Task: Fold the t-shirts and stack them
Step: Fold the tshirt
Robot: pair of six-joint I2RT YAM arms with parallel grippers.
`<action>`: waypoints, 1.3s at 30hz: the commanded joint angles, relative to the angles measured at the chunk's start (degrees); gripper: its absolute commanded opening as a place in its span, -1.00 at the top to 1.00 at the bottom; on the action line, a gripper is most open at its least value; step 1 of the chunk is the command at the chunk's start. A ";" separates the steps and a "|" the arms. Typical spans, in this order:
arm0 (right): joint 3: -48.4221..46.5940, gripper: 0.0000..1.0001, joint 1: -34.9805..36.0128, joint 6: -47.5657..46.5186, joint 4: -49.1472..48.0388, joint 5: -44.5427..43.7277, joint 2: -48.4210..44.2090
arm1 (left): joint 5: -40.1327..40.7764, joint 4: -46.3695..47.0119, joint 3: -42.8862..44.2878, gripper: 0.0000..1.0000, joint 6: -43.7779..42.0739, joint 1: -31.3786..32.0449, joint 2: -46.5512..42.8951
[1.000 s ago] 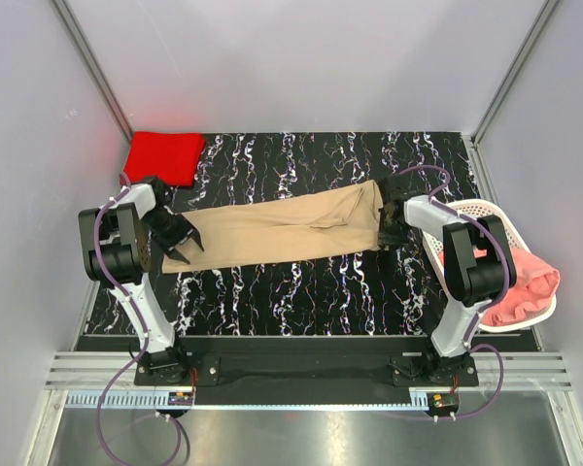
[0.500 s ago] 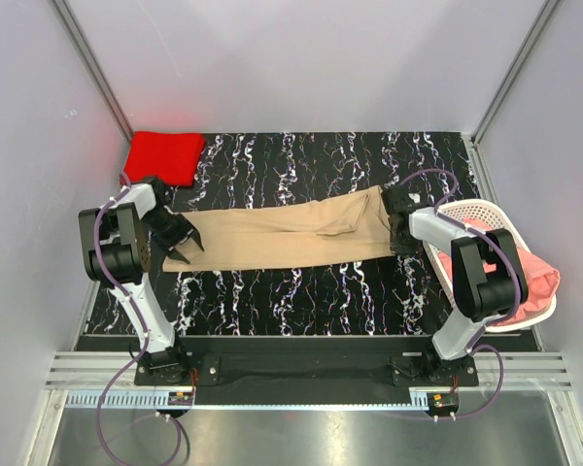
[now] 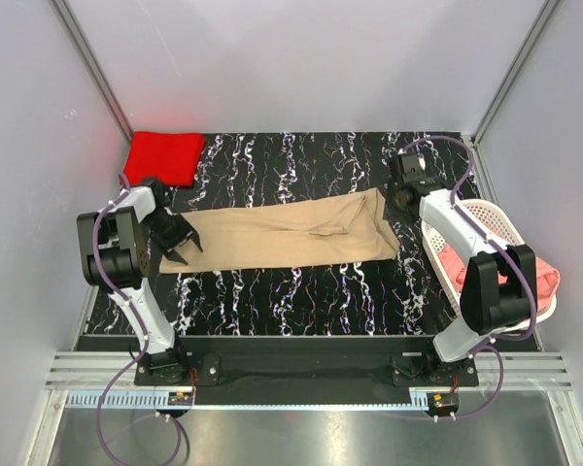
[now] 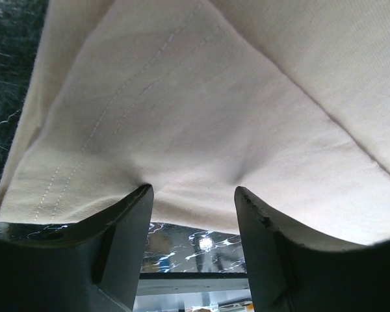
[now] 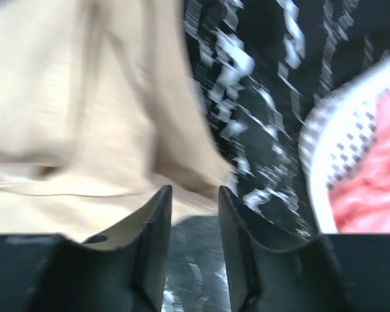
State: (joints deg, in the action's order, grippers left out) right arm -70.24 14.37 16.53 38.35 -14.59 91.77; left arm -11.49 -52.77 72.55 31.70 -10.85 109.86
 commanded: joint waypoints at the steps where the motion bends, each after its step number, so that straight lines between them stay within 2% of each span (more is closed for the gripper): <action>1: -5.25 0.26 0.39 4.38 0.06 10.62 3.05 | 1.03 2.33 -0.05 -0.19 -0.94 0.74 -1.85; 3: -6.22 0.36 0.66 5.43 -1.16 15.87 5.08 | 1.03 1.97 0.66 -0.19 -0.94 1.27 -2.20; 4: -6.66 0.48 0.75 5.70 -1.26 17.47 6.83 | 1.20 1.97 0.83 -0.19 -0.94 1.36 -2.28; 8: -6.06 0.71 0.84 7.02 -1.08 20.48 9.39 | 1.47 1.36 1.19 -0.19 -1.20 1.27 -2.55; 11: -3.78 0.77 0.92 6.76 -1.43 19.69 10.27 | 1.64 1.53 0.83 -0.19 -1.29 1.27 -2.64; 15: -2.45 0.77 0.22 6.49 -1.61 11.72 11.76 | 1.90 1.44 0.75 -0.19 -1.64 1.27 -2.02; 21: -5.96 0.77 -1.36 6.06 1.73 5.72 17.57 | 3.13 1.01 1.54 -0.20 -3.05 1.36 -1.84; 27: -10.26 0.63 -0.93 3.33 3.48 3.51 17.05 | 2.52 2.32 0.13 -0.22 -3.93 1.36 -5.62; 31: -15.53 0.45 1.01 2.27 6.12 3.77 15.64 | 0.77 2.68 -1.01 -0.27 -3.93 1.71 -8.26; 32: -17.28 0.30 1.36 2.80 6.39 6.04 15.37 | 0.33 2.76 -1.10 -0.29 -3.76 1.80 -8.61; 34: -18.96 0.19 1.71 4.20 5.95 10.08 15.20 | -0.46 2.94 -1.45 -0.30 -3.23 1.98 -9.58; 39: -19.06 -0.10 1.80 11.14 1.40 27.40 18.26 | -2.75 3.20 -0.92 -0.30 -2.09 2.76 -10.64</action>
State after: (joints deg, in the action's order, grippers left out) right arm -88.29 15.73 22.92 42.04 1.08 109.73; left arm -11.66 -50.81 71.57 28.99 -8.78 101.32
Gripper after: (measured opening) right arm 0.533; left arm 0.647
